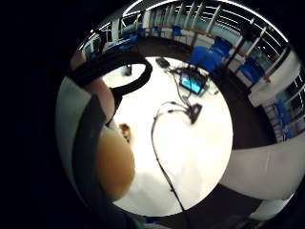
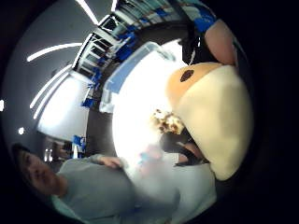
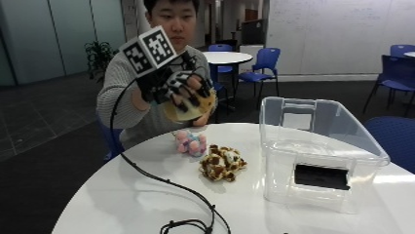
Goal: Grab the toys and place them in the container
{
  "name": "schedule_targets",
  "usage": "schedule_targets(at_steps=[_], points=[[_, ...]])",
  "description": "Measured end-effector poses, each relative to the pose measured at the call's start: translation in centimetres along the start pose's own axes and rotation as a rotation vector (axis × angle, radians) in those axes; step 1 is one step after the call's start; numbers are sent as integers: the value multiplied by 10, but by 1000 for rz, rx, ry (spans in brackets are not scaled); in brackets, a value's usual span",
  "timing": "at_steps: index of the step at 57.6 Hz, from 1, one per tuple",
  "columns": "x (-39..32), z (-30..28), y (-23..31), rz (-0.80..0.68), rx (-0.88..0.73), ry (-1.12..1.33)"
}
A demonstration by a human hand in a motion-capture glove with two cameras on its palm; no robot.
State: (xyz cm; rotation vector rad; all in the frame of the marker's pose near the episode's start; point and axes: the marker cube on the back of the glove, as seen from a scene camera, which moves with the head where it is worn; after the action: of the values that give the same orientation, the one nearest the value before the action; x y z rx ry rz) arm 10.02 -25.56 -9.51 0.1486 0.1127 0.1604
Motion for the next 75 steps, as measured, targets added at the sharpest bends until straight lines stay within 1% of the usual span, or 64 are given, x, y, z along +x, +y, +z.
schedule_targets(at_steps=[5,8,12,17,22,27,32,35,40,44,50,55,64,69,75], points=[[-20,-6,-24,-51,-26,2],[-39,6,-45,-93,-57,-28],[-66,27,-80,-102,-111,-134],[-112,70,-136,-121,-145,-201],[-162,117,-185,-158,-181,-195],[-211,168,-205,-224,-213,-99],[-229,192,-212,-243,-249,-81],[-230,202,-209,-246,-295,-60],[-223,218,-197,-241,-458,-46],[-215,221,-189,-227,-502,-71],[-204,206,-173,-230,-467,-134],[-191,177,-148,-256,-427,-166],[-142,109,-82,-297,-336,-98],[-127,88,-41,-321,-319,-90],[-100,74,-4,-302,-318,-88]])
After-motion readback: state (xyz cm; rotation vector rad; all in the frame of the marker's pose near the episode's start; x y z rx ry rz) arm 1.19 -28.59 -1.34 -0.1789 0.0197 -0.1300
